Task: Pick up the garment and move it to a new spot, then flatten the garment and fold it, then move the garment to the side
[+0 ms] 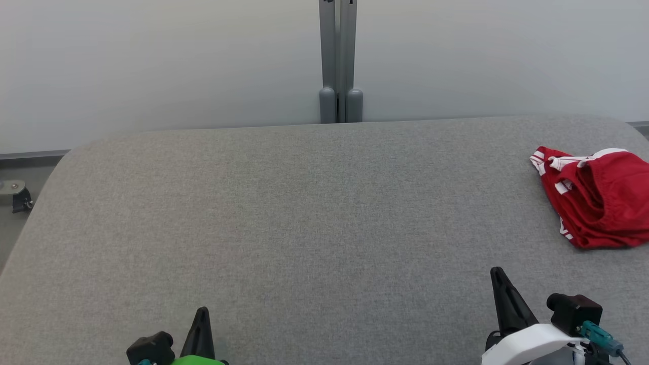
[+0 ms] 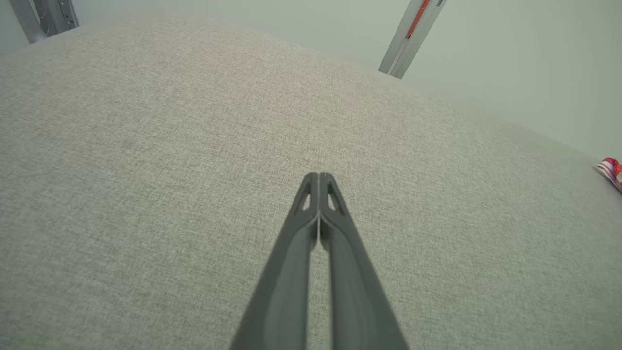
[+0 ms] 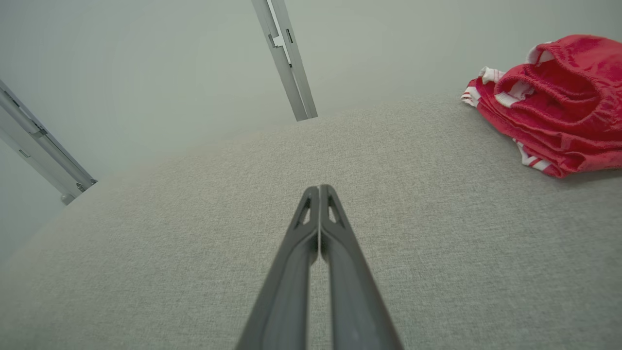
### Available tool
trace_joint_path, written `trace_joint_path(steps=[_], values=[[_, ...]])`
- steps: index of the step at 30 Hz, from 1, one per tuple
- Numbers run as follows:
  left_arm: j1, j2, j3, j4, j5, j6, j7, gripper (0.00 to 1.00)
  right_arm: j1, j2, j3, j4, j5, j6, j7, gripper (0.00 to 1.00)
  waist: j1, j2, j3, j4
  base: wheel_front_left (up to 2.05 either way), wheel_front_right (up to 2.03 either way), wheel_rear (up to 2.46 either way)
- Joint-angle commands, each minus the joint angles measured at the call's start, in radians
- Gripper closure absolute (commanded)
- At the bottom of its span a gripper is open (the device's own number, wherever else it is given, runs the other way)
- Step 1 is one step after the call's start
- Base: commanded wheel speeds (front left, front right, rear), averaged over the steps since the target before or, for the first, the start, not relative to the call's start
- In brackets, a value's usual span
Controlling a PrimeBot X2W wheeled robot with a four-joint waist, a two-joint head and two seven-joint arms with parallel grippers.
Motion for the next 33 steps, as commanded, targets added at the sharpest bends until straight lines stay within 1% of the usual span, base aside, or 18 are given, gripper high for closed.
trace_joint_path(steps=[1,18,33], values=[[-0.023,0.001,0.017,-0.022,-0.039,-0.01,0.009,1.0,-0.024,-0.003,-0.007,-0.015,0.046,0.0,0.008,1.0,0.0,0.0,0.001,0.0,0.0,0.0,0.0],[-0.053,0.0,0.091,-0.059,-0.298,-0.055,0.087,1.0,-0.061,-0.008,-0.039,-0.018,0.348,0.0,0.08,1.0,0.0,0.0,0.01,-0.005,0.0,0.0,0.0],[-0.074,0.0,0.142,-0.084,-0.473,-0.087,0.141,1.0,-0.085,-0.01,-0.063,-0.02,0.551,0.0,0.131,1.0,0.0,0.0,0.018,-0.009,0.0,0.0,0.0]])
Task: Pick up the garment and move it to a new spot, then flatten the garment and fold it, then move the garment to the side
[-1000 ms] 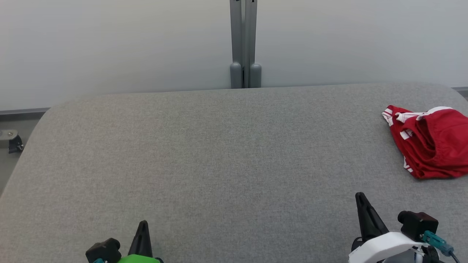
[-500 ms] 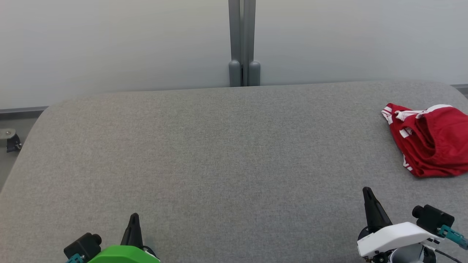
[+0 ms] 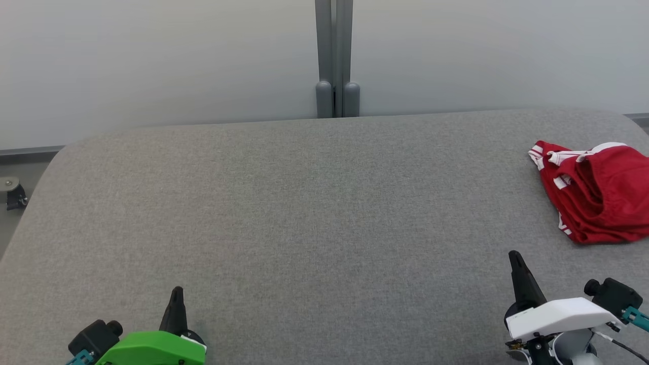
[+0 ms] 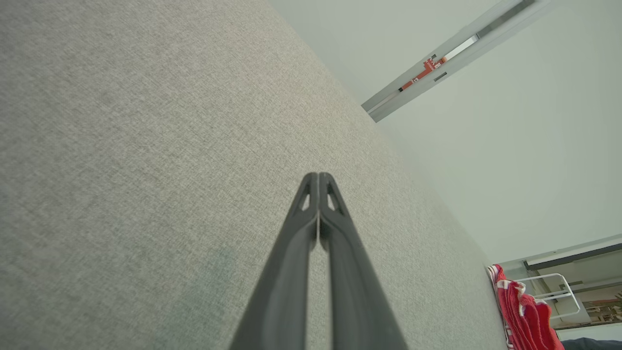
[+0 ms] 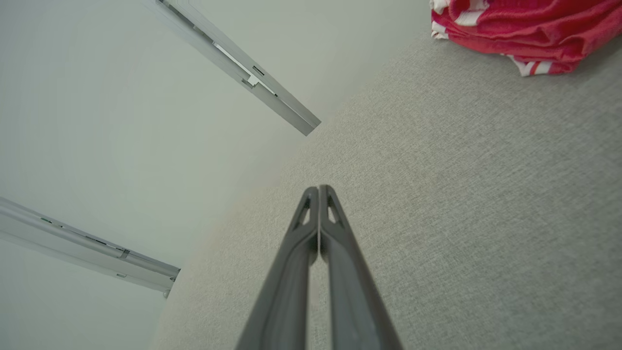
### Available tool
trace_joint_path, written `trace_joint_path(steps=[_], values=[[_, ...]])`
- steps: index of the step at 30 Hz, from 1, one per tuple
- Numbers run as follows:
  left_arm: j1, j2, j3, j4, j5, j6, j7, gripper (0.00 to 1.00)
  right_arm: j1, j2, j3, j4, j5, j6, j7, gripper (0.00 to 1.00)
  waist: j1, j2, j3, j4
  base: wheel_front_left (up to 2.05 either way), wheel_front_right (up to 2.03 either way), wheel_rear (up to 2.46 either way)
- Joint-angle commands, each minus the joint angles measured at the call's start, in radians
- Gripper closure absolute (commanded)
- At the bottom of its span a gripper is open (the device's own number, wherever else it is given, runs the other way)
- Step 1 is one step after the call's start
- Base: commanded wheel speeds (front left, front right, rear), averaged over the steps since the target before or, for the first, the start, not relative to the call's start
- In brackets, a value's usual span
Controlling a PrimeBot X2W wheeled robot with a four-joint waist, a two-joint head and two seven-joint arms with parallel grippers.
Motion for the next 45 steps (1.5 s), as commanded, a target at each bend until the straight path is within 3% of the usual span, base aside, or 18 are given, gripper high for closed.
trace_joint_path(steps=[1,45], values=[[-0.034,0.001,0.014,-0.018,-0.032,-0.01,0.008,1.0,-0.029,-0.006,-0.006,-0.015,0.036,0.0,0.01,1.0,0.0,-0.0001,0.001,0.0,0.0,0.0,0.0],[-0.076,0.0,0.128,-0.071,-0.421,-0.079,0.129,1.0,-0.081,-0.008,-0.062,-0.018,0.484,-0.001,0.124,1.0,0.0,-0.0001,0.024,-0.012,0.0,0.0,0.0]])
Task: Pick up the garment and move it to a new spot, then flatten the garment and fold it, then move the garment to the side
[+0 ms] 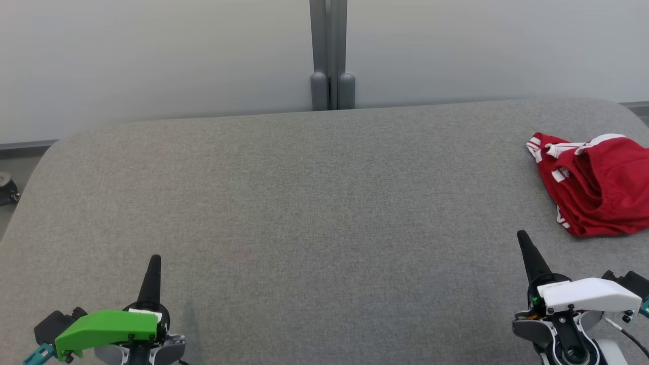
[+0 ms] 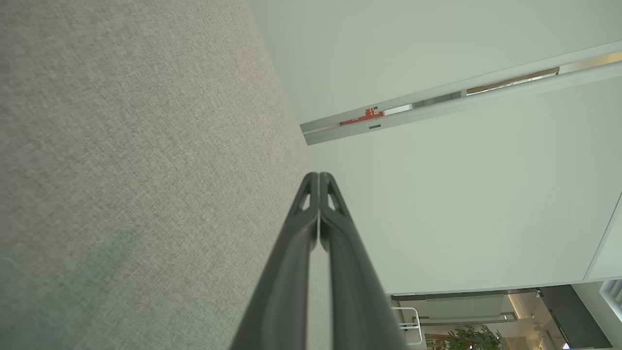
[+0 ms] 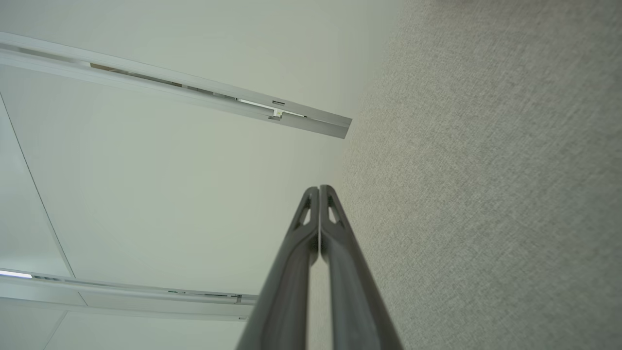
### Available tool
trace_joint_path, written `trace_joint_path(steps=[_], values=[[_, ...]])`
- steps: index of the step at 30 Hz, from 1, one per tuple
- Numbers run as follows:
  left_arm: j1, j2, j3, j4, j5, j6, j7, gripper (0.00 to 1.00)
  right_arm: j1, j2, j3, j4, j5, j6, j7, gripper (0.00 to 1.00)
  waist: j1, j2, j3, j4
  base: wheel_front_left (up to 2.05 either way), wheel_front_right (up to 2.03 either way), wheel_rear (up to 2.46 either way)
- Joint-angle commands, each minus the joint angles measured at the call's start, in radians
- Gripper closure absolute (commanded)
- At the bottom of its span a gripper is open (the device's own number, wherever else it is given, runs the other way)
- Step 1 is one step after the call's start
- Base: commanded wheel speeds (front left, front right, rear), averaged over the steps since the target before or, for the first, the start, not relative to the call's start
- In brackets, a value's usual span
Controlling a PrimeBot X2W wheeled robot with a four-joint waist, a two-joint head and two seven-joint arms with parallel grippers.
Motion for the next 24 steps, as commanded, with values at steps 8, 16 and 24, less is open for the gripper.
trace_joint_path(steps=[8,16,24], values=[[-0.028,0.001,0.024,-0.018,-0.073,-0.018,0.02,1.0,-0.027,-0.005,-0.012,-0.011,0.08,0.0,0.021,1.0,0.0,0.0,0.004,-0.002,0.0,0.0,0.0],[-0.033,0.001,0.04,-0.025,-0.127,-0.027,0.038,1.0,-0.033,-0.005,-0.02,-0.011,0.142,0.0,0.036,1.0,0.0,0.0,0.009,-0.004,0.0,0.0,0.0],[-0.039,0.001,0.054,-0.032,-0.175,-0.036,0.053,1.0,-0.038,-0.005,-0.028,-0.011,0.199,0.0,0.052,1.0,0.0,0.0,0.013,-0.006,0.0,0.0,0.0]])
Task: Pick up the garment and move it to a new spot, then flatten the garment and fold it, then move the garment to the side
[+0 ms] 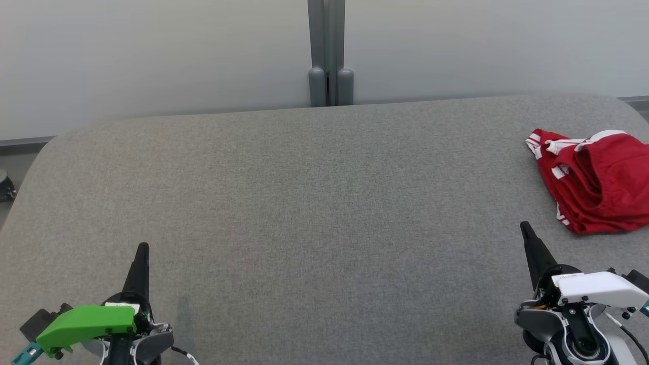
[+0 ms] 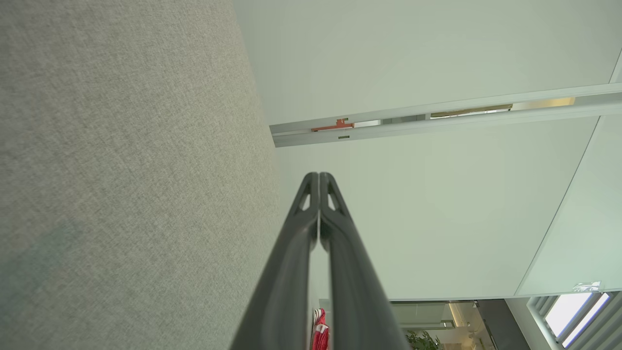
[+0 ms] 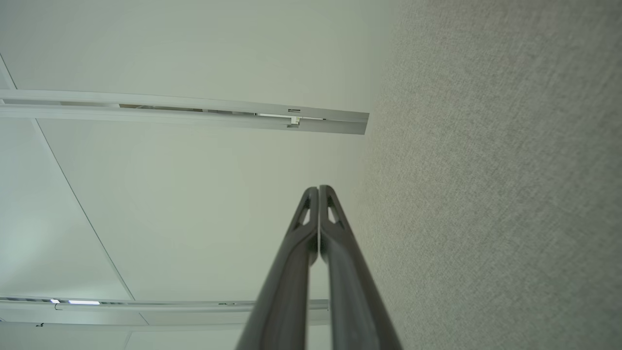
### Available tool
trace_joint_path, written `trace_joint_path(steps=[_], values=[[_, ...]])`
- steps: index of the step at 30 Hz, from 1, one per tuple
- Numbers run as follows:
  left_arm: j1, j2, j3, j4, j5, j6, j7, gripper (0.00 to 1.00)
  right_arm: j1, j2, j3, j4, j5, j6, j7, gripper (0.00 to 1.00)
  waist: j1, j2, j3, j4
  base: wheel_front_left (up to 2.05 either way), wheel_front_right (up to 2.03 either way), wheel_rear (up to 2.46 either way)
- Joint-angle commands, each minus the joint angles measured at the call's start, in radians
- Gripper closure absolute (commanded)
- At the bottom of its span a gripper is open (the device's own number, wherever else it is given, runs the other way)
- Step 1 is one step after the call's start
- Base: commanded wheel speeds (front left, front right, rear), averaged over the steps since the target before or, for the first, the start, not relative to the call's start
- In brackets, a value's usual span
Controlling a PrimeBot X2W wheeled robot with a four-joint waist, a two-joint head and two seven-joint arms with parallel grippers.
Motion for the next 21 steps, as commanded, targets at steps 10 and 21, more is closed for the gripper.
trace_joint_path(steps=[10,21], values=[[-0.027,0.001,0.023,-0.015,-0.071,-0.018,0.022,1.0,-0.023,-0.004,-0.013,-0.007,0.084,0.0,0.024,1.0,0.0,0.0,0.006,-0.003,0.0,0.0,0.0],[-0.028,0.001,0.034,-0.019,-0.11,-0.025,0.035,1.0,-0.024,-0.004,-0.019,-0.007,0.128,0.0,0.037,1.0,0.0,0.0,0.01,-0.005,0.0,0.0,0.0]])
